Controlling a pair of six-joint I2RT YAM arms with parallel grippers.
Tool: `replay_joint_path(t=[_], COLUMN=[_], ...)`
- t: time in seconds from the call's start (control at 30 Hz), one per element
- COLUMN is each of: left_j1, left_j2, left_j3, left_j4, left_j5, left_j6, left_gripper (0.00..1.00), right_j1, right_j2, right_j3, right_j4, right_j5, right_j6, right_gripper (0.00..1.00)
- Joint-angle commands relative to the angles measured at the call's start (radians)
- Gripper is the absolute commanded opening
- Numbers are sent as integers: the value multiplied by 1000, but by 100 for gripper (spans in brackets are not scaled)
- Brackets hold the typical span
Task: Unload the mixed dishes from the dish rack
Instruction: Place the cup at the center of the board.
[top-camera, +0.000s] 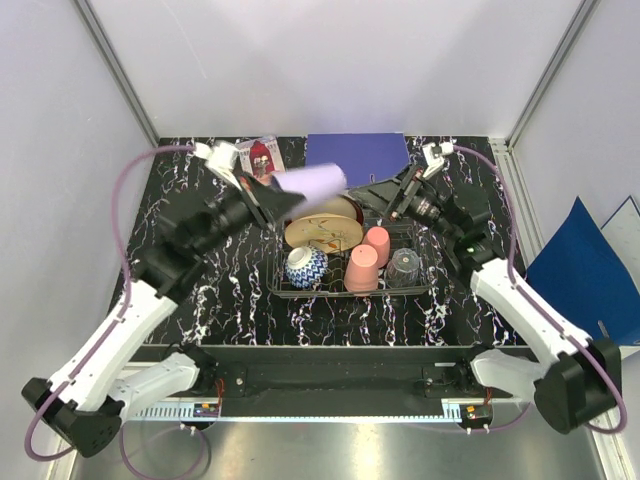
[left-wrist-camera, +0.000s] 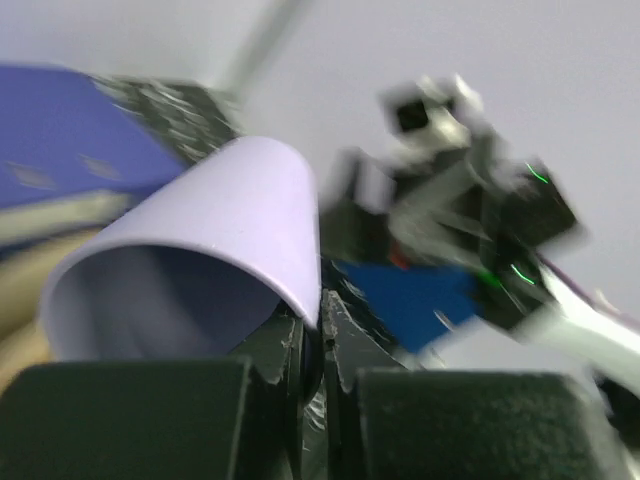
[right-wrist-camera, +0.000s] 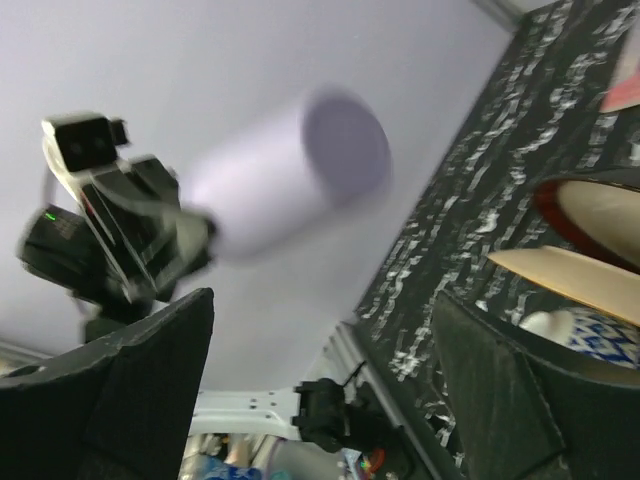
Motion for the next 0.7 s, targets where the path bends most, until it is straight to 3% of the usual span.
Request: replay_joint_path(t=[0.0, 0.03, 0.13, 0.33, 0.5, 0.67], left_j1=[166, 245, 341, 413, 527, 651], left_j2=[69, 99, 241, 566, 928, 1162], left_j3=[255, 338, 500, 753, 968, 1132], left_j4=[-451, -508, -692, -851, -1001, -1049], left_j5=[-327, -372, -467, -714, -675, -615], left_j6=[170, 163, 174, 194, 140, 120], left_gripper=[0, 0, 0, 0, 0, 0], right_j1=[-2, -2, -4, -4, -4, -2], right_j2=[-122, -136, -184, -269, -329, -418], right_j3=[52, 46, 21, 20, 49, 17], right_j4=[-314, -341, -431, -648, -818, -899], right_j5=[175, 207, 310, 450, 510, 591], right_j6=[-226, -233, -243, -321, -379, -430], right_gripper=[99, 99, 100, 99, 98, 99])
